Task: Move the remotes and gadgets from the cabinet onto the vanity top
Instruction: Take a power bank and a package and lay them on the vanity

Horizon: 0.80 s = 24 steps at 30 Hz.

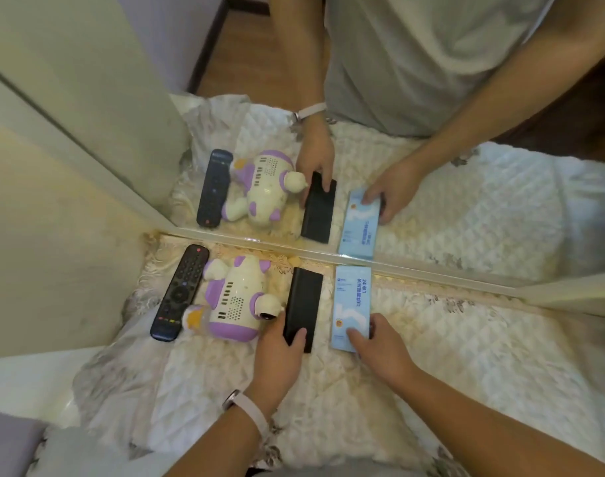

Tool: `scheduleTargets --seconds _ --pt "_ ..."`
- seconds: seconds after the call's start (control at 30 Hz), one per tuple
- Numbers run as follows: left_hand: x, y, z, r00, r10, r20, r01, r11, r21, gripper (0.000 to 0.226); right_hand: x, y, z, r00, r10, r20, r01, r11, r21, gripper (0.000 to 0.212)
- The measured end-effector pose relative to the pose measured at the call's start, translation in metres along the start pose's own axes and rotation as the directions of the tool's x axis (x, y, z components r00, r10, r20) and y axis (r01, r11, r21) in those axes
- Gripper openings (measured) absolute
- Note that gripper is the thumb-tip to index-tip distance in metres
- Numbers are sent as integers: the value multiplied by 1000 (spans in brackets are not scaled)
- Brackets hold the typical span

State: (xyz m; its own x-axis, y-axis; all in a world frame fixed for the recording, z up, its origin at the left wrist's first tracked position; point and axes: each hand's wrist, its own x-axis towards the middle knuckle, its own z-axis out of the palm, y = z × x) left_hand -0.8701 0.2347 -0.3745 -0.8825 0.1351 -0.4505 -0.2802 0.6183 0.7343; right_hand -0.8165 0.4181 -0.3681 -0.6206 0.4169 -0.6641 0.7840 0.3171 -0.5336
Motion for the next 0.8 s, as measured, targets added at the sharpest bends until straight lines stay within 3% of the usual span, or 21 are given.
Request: scheduleTargets --seconds 0.13,0.2,0.37,0.6,0.7,0.8 --pt "-7 6 2 998 44 -42 -34 975 219 62 -5 -1 -7 996 -85 -3 79 933 -350 34" --pt "-10 7 2 998 45 -46 -30 956 293 66 -8 -1 -12 994 -105 -4 92 896 -433 41" --pt "-27 15 1 996 75 -53 -53 942 332 62 -22 7 -26 983 -179 41 177 868 -464 45" --pt "-74 39 -1 948 308 -87 -216 817 534 46 -52 17 -56 938 -345 47 330 838 -434 46" --pt "-99 51 -6 914 389 -117 -245 758 604 45 -65 17 -71 874 -482 66 453 755 -475 48" --pt "-126 61 -12 875 459 -154 -241 689 684 44 -76 15 -84 757 -641 128 591 588 -552 50"
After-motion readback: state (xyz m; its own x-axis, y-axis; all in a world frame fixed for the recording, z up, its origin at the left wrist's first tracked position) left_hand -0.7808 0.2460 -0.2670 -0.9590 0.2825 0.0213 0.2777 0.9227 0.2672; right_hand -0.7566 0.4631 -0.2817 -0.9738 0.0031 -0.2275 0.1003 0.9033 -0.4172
